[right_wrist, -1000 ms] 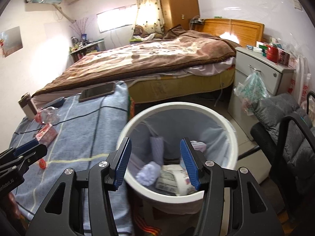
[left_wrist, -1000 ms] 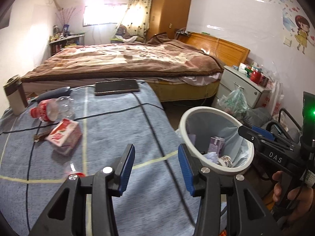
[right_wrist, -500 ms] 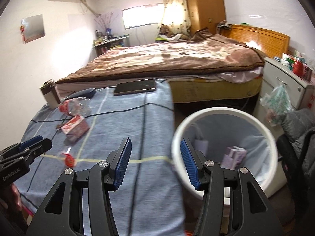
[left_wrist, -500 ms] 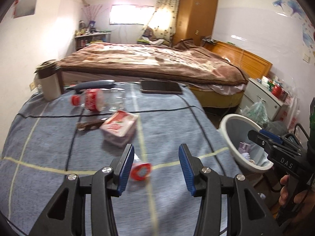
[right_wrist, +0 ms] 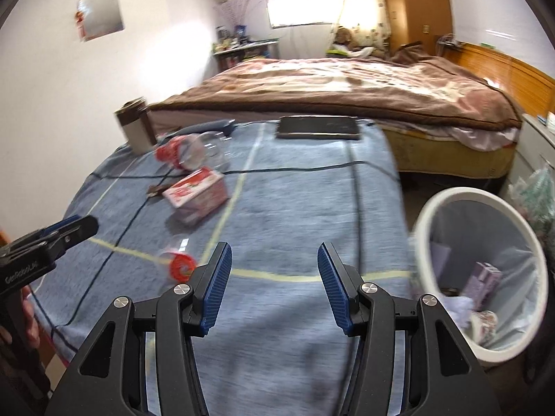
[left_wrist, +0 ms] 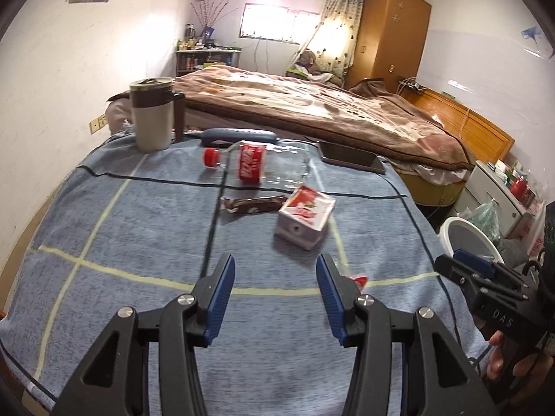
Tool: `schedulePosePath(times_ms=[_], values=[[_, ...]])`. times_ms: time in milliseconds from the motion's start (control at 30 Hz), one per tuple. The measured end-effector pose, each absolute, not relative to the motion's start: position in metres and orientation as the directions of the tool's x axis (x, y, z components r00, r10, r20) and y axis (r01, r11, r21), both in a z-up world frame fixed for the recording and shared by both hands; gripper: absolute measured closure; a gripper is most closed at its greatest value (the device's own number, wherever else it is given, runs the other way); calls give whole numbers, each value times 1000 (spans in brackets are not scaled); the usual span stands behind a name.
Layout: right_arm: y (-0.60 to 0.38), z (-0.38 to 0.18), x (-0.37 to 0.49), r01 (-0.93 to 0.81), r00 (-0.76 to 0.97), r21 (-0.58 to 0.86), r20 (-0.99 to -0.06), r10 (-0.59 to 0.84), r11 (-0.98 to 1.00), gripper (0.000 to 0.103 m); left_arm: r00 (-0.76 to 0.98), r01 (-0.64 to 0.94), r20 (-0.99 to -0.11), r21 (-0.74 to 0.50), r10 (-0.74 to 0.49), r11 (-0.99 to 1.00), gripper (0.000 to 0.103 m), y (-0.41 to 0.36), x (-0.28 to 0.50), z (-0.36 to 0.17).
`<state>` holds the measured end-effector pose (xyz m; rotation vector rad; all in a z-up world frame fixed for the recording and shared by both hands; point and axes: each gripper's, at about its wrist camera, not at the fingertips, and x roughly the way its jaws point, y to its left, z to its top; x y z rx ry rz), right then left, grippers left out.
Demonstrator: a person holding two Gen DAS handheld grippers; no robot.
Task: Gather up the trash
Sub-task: 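Move both grippers back over the table toward the juice carton and jelly cup, then grasp the red-labelled jelly cup with the right gripper while the left grasps the pink juice carton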
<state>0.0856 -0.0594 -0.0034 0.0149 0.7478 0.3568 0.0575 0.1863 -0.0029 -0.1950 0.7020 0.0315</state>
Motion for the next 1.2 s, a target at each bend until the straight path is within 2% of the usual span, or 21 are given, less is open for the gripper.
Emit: schedulePosePath(times_ms=[400, 600, 767, 833, 1200], values=[[4, -19, 93, -449, 576, 209, -676, 460, 869, 49, 749, -131, -663, -169, -14, 977, 52, 217, 60, -17], [37, -37, 103, -477, 540, 130, -737, 406, 869, 49, 747, -125, -664, -164, -16, 978, 51, 224, 71, -18], [31, -44, 112, -450, 514, 168, -755, 408, 877, 49, 739, -91, -671, -184, -57, 979, 48, 220, 88, -21], [24, -44, 114, -428, 515, 192, -751, 413, 883, 55, 737, -72, -673, -184, -72, 980, 46, 216, 94, -21], [-13, -41, 119, -318, 578, 177, -743, 338, 931, 55, 710, 21, -689, -186, -146, 982, 42, 185, 133, -26]])
